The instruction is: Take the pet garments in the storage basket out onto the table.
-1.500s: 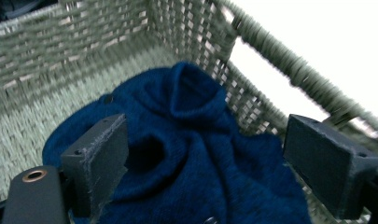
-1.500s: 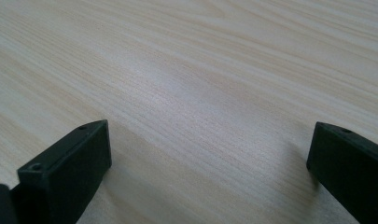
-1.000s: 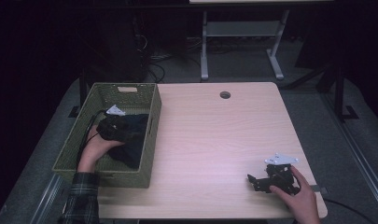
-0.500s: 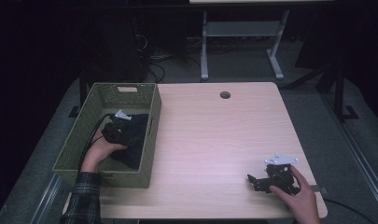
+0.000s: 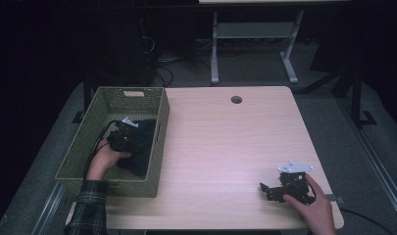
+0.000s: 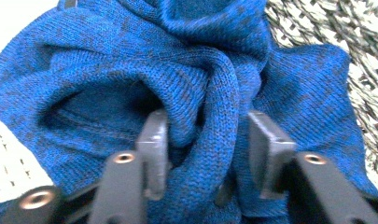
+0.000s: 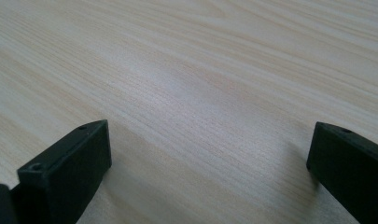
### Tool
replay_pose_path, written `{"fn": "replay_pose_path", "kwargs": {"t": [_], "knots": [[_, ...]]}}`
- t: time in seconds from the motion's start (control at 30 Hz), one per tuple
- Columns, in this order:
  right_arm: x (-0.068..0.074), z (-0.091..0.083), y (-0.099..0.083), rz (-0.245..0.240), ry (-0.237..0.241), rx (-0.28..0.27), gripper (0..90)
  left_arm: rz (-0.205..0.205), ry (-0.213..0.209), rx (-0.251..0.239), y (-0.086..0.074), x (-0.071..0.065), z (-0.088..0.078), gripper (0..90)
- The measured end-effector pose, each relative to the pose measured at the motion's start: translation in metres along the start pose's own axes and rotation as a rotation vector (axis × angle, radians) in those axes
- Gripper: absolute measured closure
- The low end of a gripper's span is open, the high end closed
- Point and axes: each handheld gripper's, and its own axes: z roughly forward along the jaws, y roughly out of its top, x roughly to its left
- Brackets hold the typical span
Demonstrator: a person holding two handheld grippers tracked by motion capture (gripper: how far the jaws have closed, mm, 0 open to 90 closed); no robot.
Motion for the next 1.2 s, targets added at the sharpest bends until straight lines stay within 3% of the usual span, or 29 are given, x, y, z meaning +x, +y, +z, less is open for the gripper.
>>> {"fn": "replay_pose_path", "kwargs": {"t": [0.13,0.37,0.63,0.93,1.2], "knots": [[0.0,0.0,0.0,0.0,0.0,0.0,0.0,-0.045,-0.02,-0.024,0.001,0.006,-0.007,66.2],[0.0,0.0,0.0,0.0,0.0,0.0,0.0,-0.092,-0.031,-0.103,0.001,0.013,-0.021,67.5],[0.0,0.0,0.0,0.0,0.001,0.0,0.0,-0.128,-0.046,-0.194,0.001,0.017,-0.04,67.5],[0.0,0.0,0.0,0.0,0.001,0.0,0.0,-0.178,-0.103,-0.333,-0.002,0.022,-0.067,67.5],[0.0,0.0,0.0,-0.001,0.001,0.0,0.0,-0.19,-0.136,-0.407,-0.005,0.024,-0.089,67.5]]}}
